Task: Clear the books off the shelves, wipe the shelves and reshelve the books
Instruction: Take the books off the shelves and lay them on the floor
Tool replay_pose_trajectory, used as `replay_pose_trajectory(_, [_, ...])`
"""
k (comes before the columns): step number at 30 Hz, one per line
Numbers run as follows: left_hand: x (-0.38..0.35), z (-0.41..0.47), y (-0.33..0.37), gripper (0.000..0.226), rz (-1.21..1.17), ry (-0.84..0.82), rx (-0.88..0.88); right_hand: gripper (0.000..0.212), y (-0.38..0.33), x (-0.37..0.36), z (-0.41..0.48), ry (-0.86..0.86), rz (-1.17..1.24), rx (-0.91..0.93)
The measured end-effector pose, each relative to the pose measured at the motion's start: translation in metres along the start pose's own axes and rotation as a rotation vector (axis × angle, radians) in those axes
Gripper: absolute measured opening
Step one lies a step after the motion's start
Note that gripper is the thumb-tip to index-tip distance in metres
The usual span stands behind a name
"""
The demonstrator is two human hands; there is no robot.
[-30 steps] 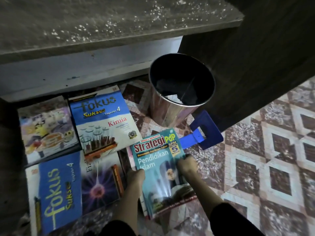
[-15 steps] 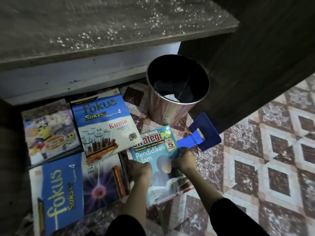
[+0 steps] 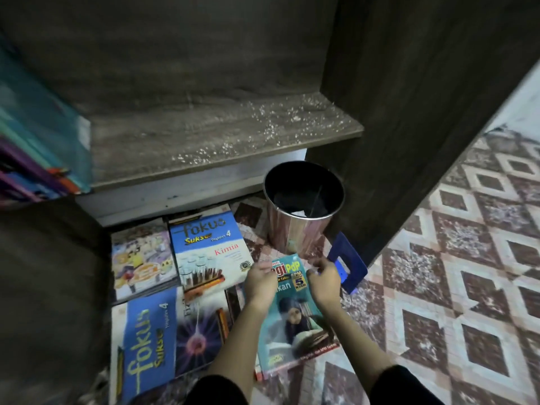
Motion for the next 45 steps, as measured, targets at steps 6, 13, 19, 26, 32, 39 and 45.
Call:
replay_pose_trajectory(6, [0.032, -0.047, 0.068, 0.028, -0.042, 0.060, -0.210, 0.011, -0.086, 0.027, -0.040, 0.057, 0.207, 0.234])
replay_pose_trajectory(13, [0.105, -0.098, 0.128, 0.021, -0.130, 0.282, -0.486, 0.028, -0.180, 0.015, -0.075, 0.017, 0.276, 0.450])
replay_pose_trajectory(19, [0.186, -0.172, 0.168, 0.022, -0.067, 0.519, -0.727, 0.028, -0.251, -0.021, -0.111, -0.086, 0.315, 0.647])
replay_pose_trajectory(26, [0.277, -0.236, 0.225, 0.026, 0.485, 0.887, -0.936, 0.020, -0.339, -0.077, -0.142, -0.213, 0.257, 0.866])
replay_pose_trajectory(32, [0.317, -0.244, 0.277, 0.065, 1.094, 1.066, -0.829, 0.036, -0.412, -0.125, -0.150, -0.348, 0.076, 0.977])
replay_pose_trajectory(39, [0.351, -0.226, 0.317, 0.084, 1.393, 1.190, -0.625, 0.062, -0.462, -0.164, -0.140, -0.386, -0.109, 1.039])
replay_pose_trajectory(45, [0.355, -0.225, 0.316, 0.078, 1.327, 1.227, -0.728, 0.056, -0.473, -0.170, -0.134, -0.327, -0.264, 1.096])
Point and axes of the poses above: each hand's wrist, its own z-axis towards the middle knuckle, its own x-axis out of the back of the hand, y = z × x, the point moved 6 cm from there along z, towards the middle knuckle, and after that the axes turned 13 degrees about -y, right-handed, at the moved point
